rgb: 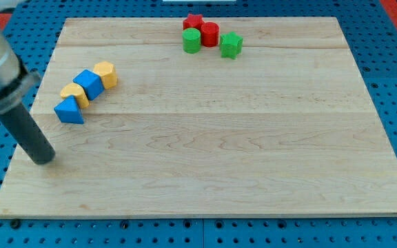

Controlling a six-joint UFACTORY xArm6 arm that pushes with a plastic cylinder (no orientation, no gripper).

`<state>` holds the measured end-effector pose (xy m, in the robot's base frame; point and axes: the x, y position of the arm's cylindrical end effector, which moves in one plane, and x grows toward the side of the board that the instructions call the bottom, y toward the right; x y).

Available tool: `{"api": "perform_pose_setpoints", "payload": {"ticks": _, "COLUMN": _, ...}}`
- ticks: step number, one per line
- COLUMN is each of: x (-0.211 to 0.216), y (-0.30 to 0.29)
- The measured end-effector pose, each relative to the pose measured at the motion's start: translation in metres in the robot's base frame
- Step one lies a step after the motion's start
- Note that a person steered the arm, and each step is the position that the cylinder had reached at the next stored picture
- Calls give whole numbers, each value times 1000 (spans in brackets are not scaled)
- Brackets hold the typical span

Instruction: Slide the blue triangle slightly right and bit a down

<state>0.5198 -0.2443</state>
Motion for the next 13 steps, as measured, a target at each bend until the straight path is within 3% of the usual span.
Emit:
{"api": "perform_pose_setpoints", "payload": {"ticks": 1, "x": -49, "y": 9}}
{"api": "perform_pose_setpoints", "payload": {"ticks": 2, "x": -3, "y": 22}}
{"api": "perform_pose_setpoints", "payload": {"ticks": 4, "x": -20, "y": 176}}
{"api": "perform_pose_setpoints", "payload": {"ticks": 5, "x": 11, "y": 131}}
{"api": "perform_pose_setpoints", "payload": {"ticks": 8, "x": -66, "y": 91}}
{"api": "perform_pose_setpoints", "payload": {"ticks": 9, "x": -39, "y": 92}}
{"api": "perform_pose_setpoints", "payload": {"ticks": 10, "x": -6, "y": 41}}
{"api": "perform_pose_setpoints", "payload": {"ticks": 12, "x": -33, "y": 6}}
{"api": "perform_pose_setpoints", "payload": {"ticks": 13, "x": -94, "y": 16}}
